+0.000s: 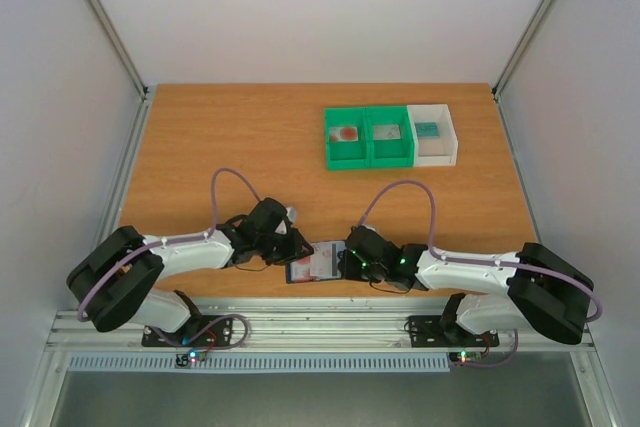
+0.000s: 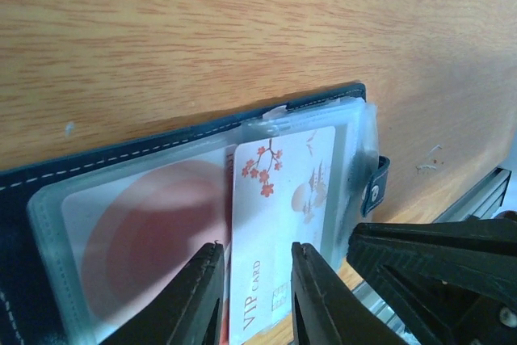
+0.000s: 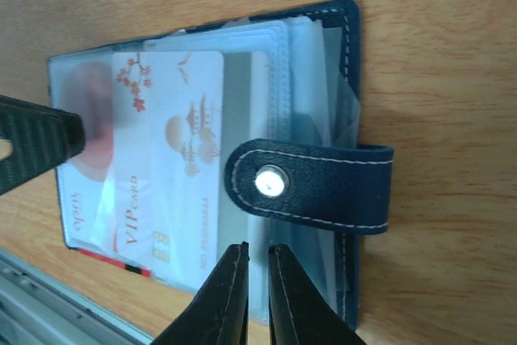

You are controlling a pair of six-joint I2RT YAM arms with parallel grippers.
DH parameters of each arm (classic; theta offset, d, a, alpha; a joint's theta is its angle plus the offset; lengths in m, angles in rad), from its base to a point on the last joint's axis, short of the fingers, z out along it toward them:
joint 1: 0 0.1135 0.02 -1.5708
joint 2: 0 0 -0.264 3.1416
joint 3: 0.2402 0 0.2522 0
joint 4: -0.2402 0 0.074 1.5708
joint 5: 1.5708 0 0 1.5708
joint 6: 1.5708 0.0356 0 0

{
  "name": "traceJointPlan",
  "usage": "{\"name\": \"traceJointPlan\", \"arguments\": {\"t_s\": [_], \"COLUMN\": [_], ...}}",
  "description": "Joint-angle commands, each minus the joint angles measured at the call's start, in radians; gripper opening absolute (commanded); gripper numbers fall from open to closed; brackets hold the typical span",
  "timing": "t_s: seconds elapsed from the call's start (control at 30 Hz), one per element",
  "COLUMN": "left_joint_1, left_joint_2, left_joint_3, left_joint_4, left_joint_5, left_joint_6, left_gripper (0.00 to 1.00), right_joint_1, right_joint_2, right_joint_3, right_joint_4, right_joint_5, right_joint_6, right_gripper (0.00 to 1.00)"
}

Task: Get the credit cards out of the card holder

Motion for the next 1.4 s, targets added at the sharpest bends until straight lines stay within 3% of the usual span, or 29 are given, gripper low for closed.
{"name": "traceJointPlan", "arguments": {"t_s": [0.0,0.5,0.97,1.27,1.37], "left_joint_1": [0.005,0.004,-0.001,-0.001,-0.001], "left_joint_2": [-0.012,0.039,0.052,0.032,0.023], "left_joint_3": [-0.019,-0.043,-0.068,-0.065,-0.066], "left_joint_4": [0.022,0.086,0.172,0.164,0.163], "left_joint_5": [-0.012,-0.007,0.007,0.004,0.006], "left_joint_6": [-0.003,-0.034,-0.085,-0.078,-0.069], "left_gripper": [0.26,0.3,0.3,0.03,0.0], "right_joint_1": [0.007,0.007,0.007,0.007,0.007], "right_joint_2": [-0.033,0.067,0.134,0.136,0.132], "right_joint_3": [0.043,0.101,0.032,0.03,0.027], "right_joint_4": [-0.035,0.002,0.027,0.026,0.03], "right_joint_5": [-0.01,-0.026,-0.032,-0.03,-0.032], "right_joint_6": [-0.019,-0.032,0.027,0.027,0.026], "right_gripper": [0.1,0.13,0.11,0.11,0.11]}}
